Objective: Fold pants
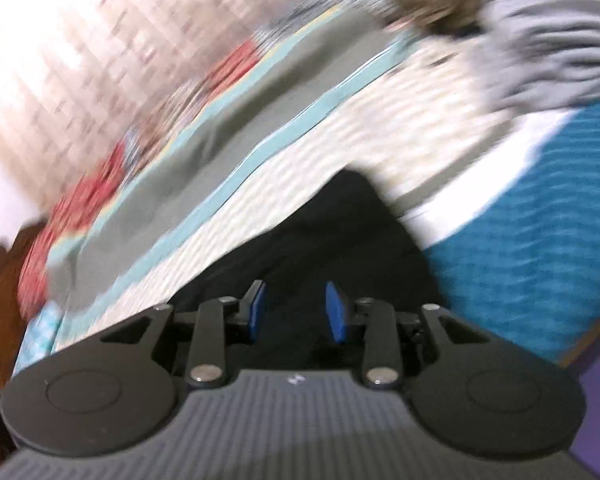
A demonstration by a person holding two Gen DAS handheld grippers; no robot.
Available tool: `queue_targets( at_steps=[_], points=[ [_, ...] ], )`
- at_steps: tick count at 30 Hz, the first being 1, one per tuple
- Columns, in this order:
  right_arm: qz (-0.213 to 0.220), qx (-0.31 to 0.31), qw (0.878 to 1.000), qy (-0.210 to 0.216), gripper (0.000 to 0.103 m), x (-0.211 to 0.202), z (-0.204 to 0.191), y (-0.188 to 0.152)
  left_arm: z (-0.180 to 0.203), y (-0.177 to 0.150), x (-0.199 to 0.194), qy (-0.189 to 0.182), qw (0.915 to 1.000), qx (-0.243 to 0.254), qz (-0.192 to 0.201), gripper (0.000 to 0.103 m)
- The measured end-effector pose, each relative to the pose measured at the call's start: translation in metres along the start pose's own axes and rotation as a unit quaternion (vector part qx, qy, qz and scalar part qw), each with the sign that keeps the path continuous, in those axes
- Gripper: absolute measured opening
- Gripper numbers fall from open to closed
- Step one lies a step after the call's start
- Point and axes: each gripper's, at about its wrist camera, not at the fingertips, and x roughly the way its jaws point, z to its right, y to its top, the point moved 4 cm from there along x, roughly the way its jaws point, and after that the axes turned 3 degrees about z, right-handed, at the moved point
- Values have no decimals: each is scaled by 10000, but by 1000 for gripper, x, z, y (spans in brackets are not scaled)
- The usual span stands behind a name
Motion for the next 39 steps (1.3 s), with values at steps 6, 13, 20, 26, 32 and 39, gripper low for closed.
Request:
queue_targets(
  at_steps=[6,13,20,26,32,39],
  points=[
    [201,597,9974,-357,52,6,34,-10,12,-7,83,-26,9965,17,-830,51],
    [-353,406,9985,-53,52,28,30,-34,16,-14,99,295,9936,278,-1052,54],
    [-189,-401,9971,612,19,5,-41,-17,18,35,52,-305,9954,-559,-722,58],
    [-318,-1791,9745,1313,19,11,-151,-33,33,83,26,-1047,9907,-655,-563,101],
    [-576,-2937,9437,1408,19,31,-210,-72,32,87,24,-894,9923,-332,-794,88],
    [-729,-3362,9228,1732,19,31,-246,-96,-21,65,-5,-283,9958,-644,-578,9]
  ],
)
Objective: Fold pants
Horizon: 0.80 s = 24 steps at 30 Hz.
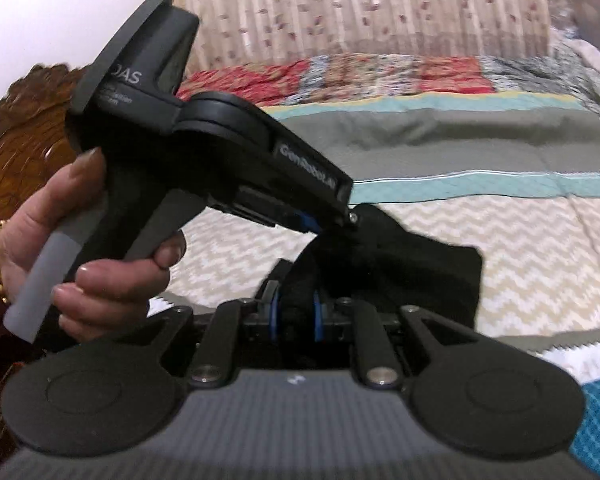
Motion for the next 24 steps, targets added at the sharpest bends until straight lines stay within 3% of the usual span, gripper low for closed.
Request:
queue_targets(
  at_steps=[3,5,6,7,9,11,14,16,17,18,20,23,24],
  points=[
    [-223,-17,9992,340,24,15,-19,-11,-34,-14,-21,139,9991,-321,241,8],
    [-669,37,9947,786,37,35,-26,-27,-64,-29,-21,661,9967,-393,265,3],
    [-1054,244,9883,1075,36,48,-26,-39,-77,-37,-16,1020,9937,-411,227,3],
    [-1294,421,9842,1134,37,55,-23,-47,-98,-48,-6,1389,9887,-560,26,3],
    [-1331,565,9831,1120,36,53,-14,-49,-128,-67,10,1597,9796,-1164,-376,3],
    [-1016,626,9858,1182,40,32,-1,-39,-136,-75,10,1400,9785,-1467,-379,3],
    [-346,601,9950,723,49,-8,32,-21,-122,-66,-6,1030,9845,-1417,36,9],
    [-179,564,9973,440,52,-30,51,-20,-110,-57,-15,674,9874,-1396,307,36],
    [-156,537,9979,316,52,-39,59,-23,-105,-54,-17,579,9889,-1315,373,62],
    [-142,474,9986,196,52,-45,64,-27,-97,-50,-15,492,9910,-1176,400,76],
    [-139,192,9997,-45,53,-50,67,-35,-84,-49,-4,378,9947,-922,263,79],
    [-302,-377,9982,-360,53,-44,62,-51,-76,-56,31,107,9958,-855,-311,77],
    [-385,-480,9975,-348,53,-40,60,-55,-78,-60,43,79,9938,-1001,-486,58]
  ],
)
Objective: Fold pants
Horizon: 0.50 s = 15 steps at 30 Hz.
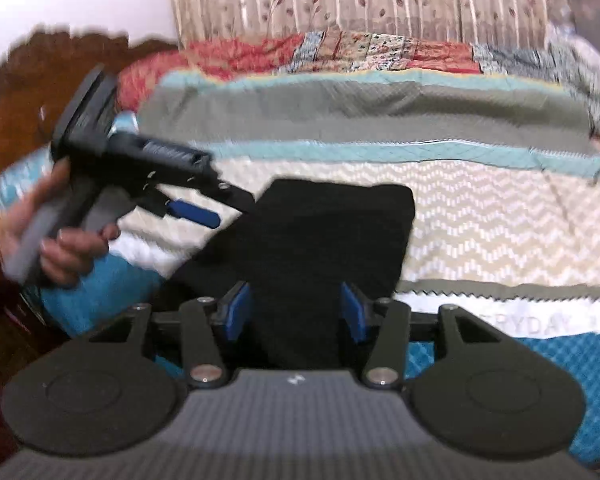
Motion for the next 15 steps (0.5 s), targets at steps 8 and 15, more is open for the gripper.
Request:
queue_targets(
  at_steps=[8,15],
  points=[
    [-109,-355,9990,266,47,24,-23,7,13,3,-49,-602,9959,-419,522,12],
    [-399,-134,9944,967,47,52,-44,4,-50,-15,-48,382,9958,-728,401,14]
  ],
)
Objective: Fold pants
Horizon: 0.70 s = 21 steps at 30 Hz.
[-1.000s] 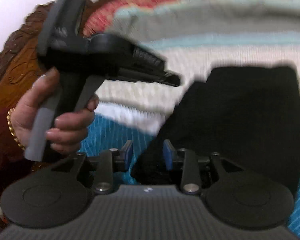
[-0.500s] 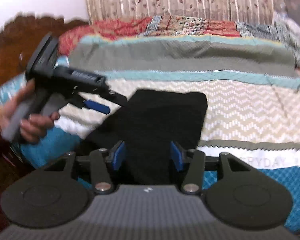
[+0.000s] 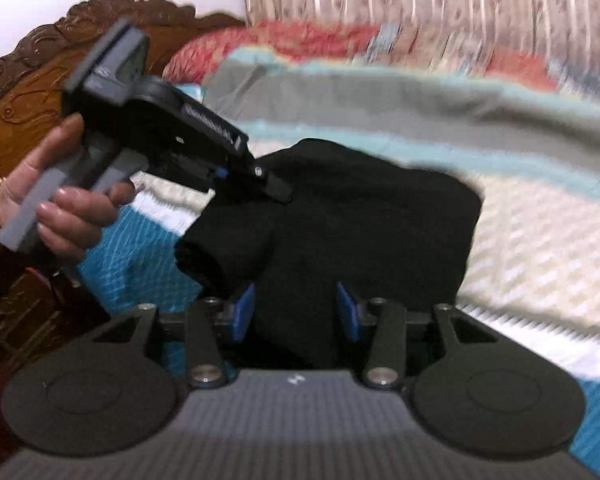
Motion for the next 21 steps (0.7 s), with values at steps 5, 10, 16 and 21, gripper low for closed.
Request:
queue_targets(
  at_steps=[5,10,16,21],
  points=[
    [-470,248,9986,50,48,30,5,-16,-21,-11,34,74,9993,-345,-76,24],
    [-96,280,9993,223,48,1,4,4,-6,-6,2,-169,9997,-161,104,60],
    [42,292,9973,668,48,10,-10,24,-7,-14,-17,-235,9995,-208,93,62],
    [-679,154,9931,944,50,56,-28,8,-18,-43,-10,264,9996,-40,-132,62]
  ],
)
